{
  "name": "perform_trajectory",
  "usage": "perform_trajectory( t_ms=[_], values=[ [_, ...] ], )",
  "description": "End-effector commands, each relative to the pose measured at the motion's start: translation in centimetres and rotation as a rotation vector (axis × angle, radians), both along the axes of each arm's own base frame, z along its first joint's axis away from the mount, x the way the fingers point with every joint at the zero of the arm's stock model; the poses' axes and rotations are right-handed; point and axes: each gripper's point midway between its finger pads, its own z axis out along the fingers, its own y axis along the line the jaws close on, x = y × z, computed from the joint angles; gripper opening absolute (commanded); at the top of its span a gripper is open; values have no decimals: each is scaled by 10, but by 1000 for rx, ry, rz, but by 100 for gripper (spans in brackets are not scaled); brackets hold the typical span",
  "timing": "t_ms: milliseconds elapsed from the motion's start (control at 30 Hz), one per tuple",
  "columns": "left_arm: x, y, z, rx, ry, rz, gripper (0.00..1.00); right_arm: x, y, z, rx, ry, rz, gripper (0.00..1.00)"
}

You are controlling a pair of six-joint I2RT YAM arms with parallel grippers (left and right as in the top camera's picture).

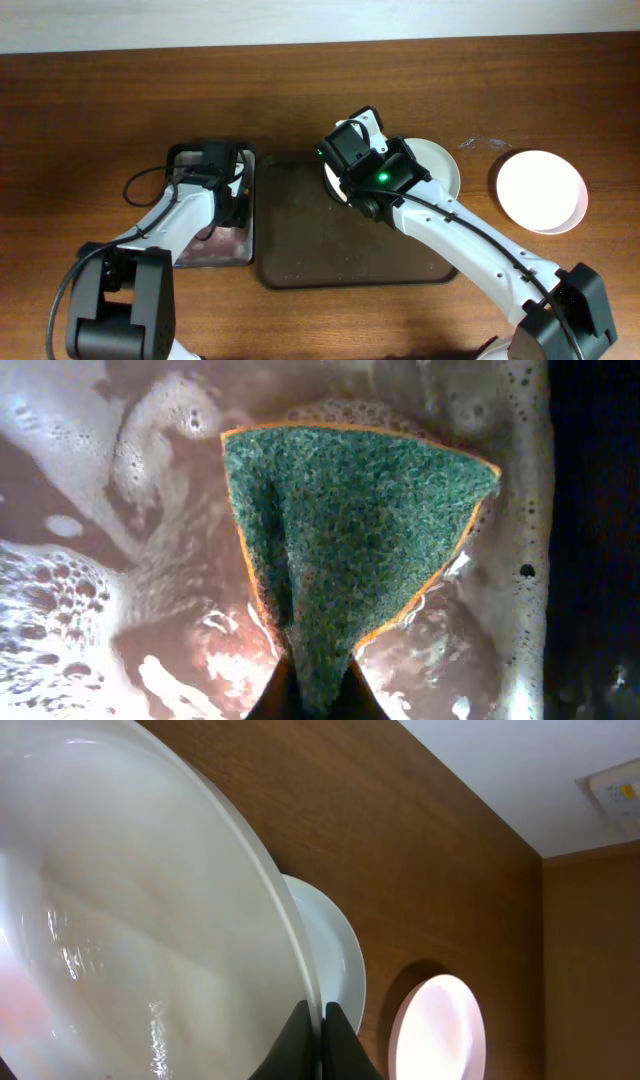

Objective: Clean dirty plates on tray and stack at the side
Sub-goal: 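Lift the cleaned plate with the right gripper and carry it right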

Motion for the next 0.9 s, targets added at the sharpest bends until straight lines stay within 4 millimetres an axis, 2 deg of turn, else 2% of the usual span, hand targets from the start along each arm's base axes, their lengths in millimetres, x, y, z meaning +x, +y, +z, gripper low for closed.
perform_trajectory(
  t_ms=[0, 33, 100, 200, 267, 433, 867],
  values=[
    [22, 0, 32, -6, -87, 4, 41, 4, -7, 28, -20, -91, -39, 4],
    [26, -1, 40, -12, -109, 4, 53, 5, -7, 33, -18, -99, -39, 4],
    [33, -2, 68, -29, -187, 21, 64, 6, -6, 43, 0, -120, -40, 4],
    [34, -3, 90, -65, -251, 90, 64, 5, -5, 52, -2, -131, -21, 4],
    [34, -3, 99, -99, -283, 164, 65, 0, 4, 57, -21, -129, 29, 4],
    [34, -10, 100, -157, -279, 201, 65, -9, 15, 77, -121, -222, 33, 4],
    [32, -9, 99, -155, -271, 201, 68, -7, 18, 79, -70, -255, 7, 4]
  ],
)
